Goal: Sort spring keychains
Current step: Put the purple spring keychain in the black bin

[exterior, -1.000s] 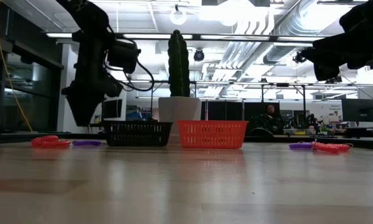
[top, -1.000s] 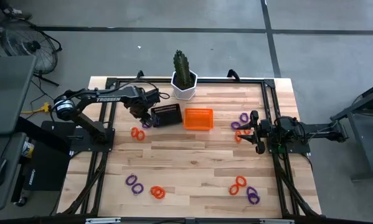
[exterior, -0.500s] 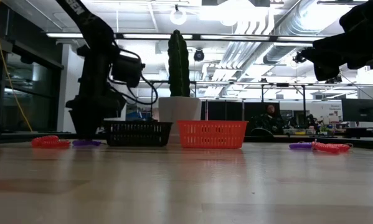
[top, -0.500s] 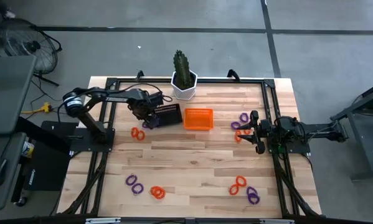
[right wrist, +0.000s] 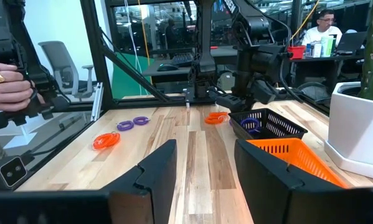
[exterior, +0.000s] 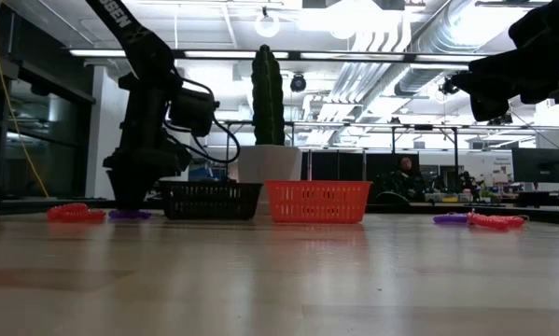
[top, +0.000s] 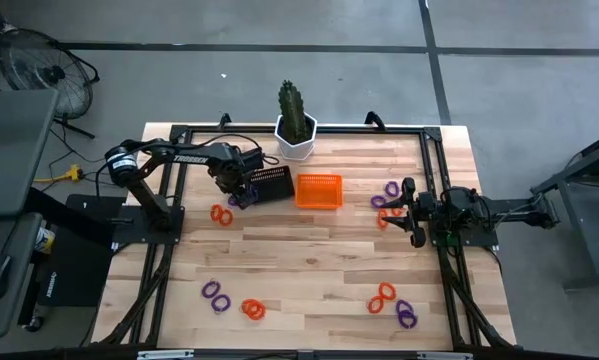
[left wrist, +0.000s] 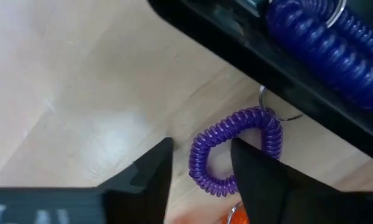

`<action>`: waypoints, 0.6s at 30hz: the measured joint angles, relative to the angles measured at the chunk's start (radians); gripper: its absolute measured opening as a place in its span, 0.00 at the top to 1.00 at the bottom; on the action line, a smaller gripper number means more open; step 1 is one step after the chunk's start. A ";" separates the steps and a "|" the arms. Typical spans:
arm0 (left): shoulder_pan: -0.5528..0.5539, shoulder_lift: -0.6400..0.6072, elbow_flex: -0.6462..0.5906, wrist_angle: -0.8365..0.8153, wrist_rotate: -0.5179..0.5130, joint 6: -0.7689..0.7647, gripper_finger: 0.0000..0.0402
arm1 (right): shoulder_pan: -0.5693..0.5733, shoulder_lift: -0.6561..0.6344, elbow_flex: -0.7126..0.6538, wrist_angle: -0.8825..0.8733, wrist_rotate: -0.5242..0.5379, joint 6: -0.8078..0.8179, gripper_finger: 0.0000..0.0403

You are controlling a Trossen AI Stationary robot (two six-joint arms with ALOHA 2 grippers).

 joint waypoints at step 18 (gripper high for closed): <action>0.000 -0.065 -0.005 -0.032 -0.029 0.001 0.96 | 0.000 0.000 0.000 0.000 0.000 0.000 0.61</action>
